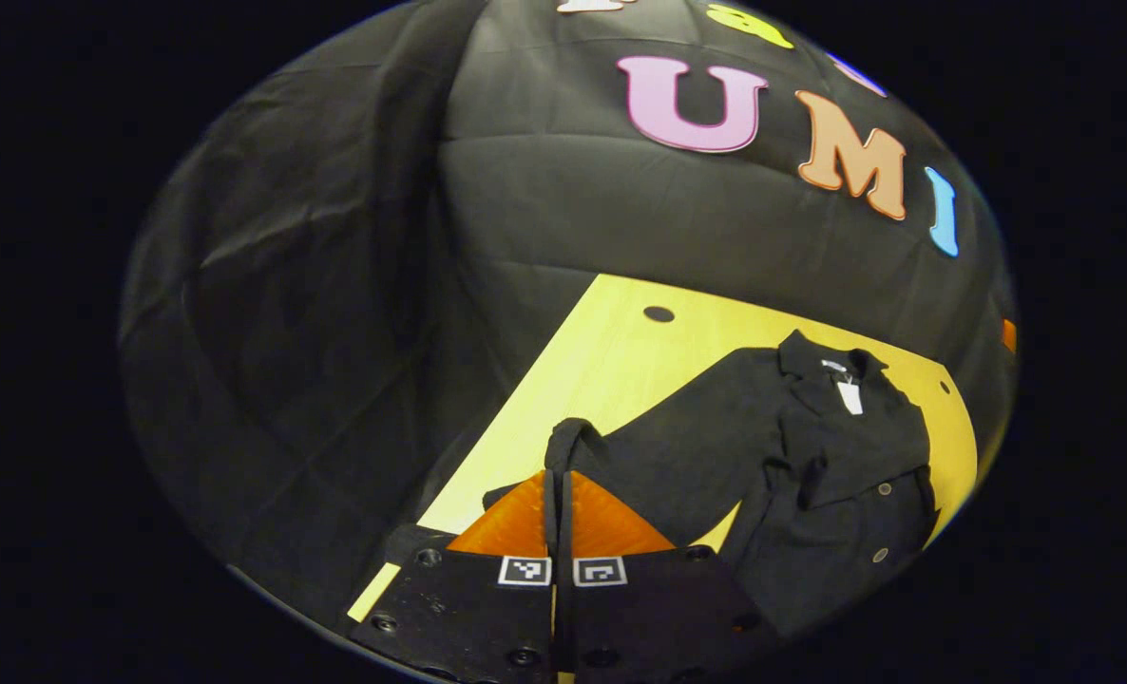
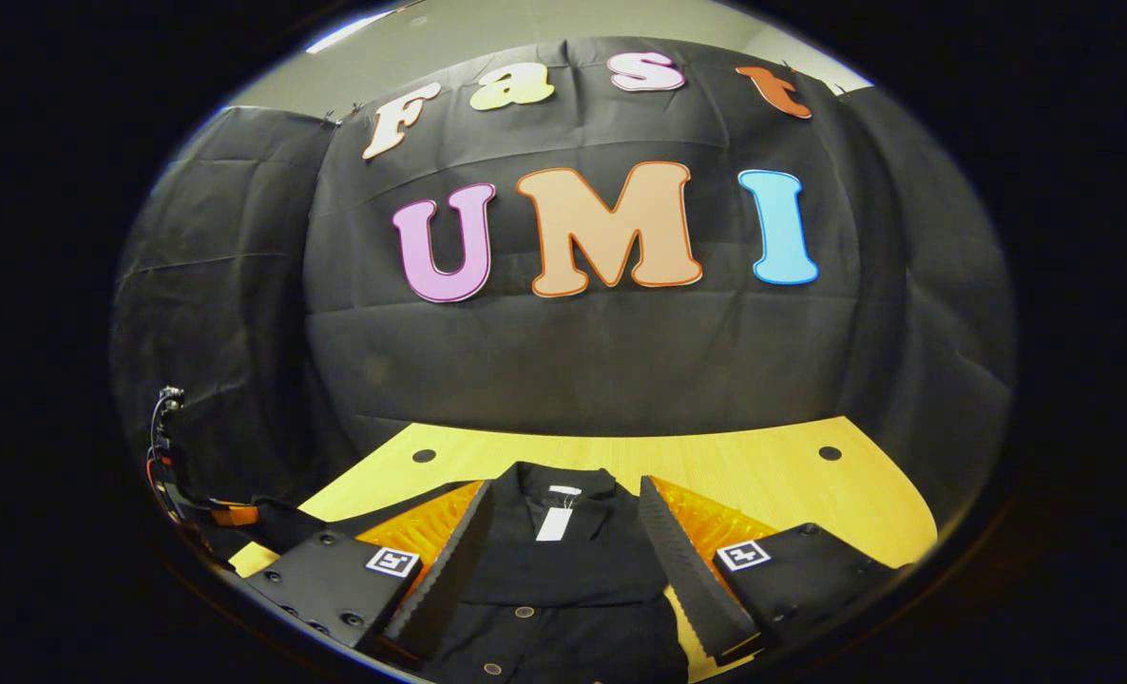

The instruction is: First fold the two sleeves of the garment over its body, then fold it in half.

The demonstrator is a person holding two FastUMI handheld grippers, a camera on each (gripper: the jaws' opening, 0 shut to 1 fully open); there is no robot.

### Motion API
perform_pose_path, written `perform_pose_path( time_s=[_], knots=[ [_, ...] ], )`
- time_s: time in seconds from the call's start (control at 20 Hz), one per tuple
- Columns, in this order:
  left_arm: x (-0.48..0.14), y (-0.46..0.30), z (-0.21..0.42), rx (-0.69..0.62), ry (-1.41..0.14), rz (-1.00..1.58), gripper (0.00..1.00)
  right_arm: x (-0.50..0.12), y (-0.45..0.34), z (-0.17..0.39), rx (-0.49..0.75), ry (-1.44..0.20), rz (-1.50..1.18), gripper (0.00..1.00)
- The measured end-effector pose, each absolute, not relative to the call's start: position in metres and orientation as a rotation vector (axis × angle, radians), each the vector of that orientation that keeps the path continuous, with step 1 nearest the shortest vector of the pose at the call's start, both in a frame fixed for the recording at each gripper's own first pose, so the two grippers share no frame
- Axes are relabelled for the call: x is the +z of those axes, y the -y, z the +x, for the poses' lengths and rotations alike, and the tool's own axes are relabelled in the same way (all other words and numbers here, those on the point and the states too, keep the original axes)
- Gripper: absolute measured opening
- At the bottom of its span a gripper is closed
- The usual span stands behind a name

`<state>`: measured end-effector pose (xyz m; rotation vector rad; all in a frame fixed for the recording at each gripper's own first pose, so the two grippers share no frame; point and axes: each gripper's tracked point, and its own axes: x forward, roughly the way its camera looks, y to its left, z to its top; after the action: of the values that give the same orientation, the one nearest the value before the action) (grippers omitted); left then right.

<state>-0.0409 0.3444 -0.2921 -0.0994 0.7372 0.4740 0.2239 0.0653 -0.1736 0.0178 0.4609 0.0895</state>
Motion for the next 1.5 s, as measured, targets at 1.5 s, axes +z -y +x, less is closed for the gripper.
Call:
perform_pose_path(
  time_s=[1.5],
  knots=[
    [-0.263,-0.034,0.148,-0.182,-0.682,0.076,0.0,-0.174,0.142,0.104,-0.213,-0.458,0.149,0.97]
  ],
)
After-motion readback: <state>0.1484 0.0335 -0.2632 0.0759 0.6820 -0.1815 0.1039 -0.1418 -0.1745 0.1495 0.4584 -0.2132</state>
